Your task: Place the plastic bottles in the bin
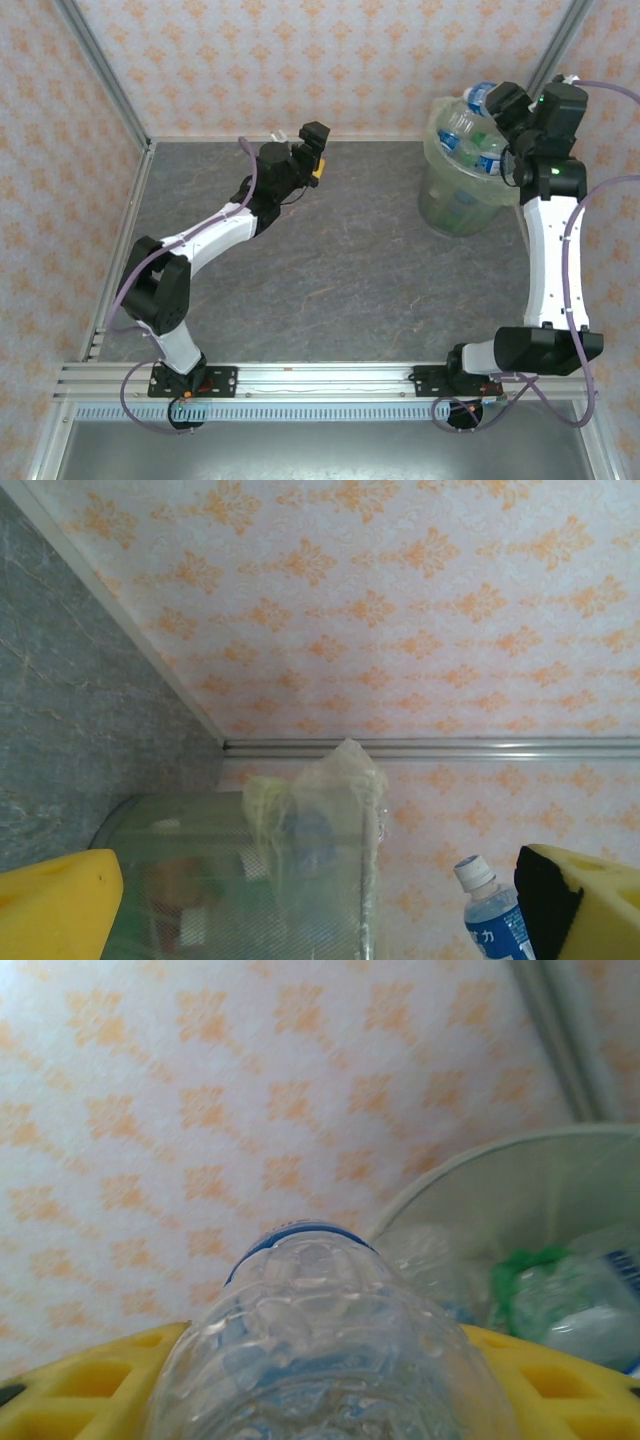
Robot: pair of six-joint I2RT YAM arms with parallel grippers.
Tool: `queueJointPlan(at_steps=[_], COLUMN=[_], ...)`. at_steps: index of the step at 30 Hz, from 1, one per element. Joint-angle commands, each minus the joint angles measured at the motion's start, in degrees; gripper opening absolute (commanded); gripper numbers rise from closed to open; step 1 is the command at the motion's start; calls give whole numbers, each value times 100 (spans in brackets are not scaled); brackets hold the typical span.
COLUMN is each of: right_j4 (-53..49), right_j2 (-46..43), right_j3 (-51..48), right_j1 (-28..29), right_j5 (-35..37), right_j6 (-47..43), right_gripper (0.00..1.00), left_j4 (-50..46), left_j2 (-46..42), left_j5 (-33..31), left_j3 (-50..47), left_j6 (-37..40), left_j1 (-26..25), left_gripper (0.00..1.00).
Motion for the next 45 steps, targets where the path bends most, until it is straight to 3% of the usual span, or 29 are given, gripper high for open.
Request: queueJointPlan(at_steps=[1,11,26,34,39,43,45], right_j4=[-371,-759,-1627,-2333,-2445,-2396,-2327], right_j2=[147,490,1746,2716,2920,2768,2617], right_j3=[405,763,1526,2324,2555,2644,2690], right_j1=[-205,-573,-900,-947,-949,-946,-954], right_j5=[503,1339,1413,982,899,1083,1172], right_j6=[-389,-809,-962,-998,-1121,-1138,-1087], right_gripper=[61,61,63,64,74,99,100], left_j4=[-451,-1337,-1487,-1511,-1505,-1532,-1530], left_j2=[-295,-630,-964,-1002,-985,-989,-993], left_j5=[81,-57,-15,-6,-16,-34,-47], left_j3=[204,401,163,104,104,106,87], left_j6=[690,1824,2331,2363,2344,2349,2364], left_j1=[54,65,239,330,341,345,346], left_gripper=[99,99,99,99,99,99,99])
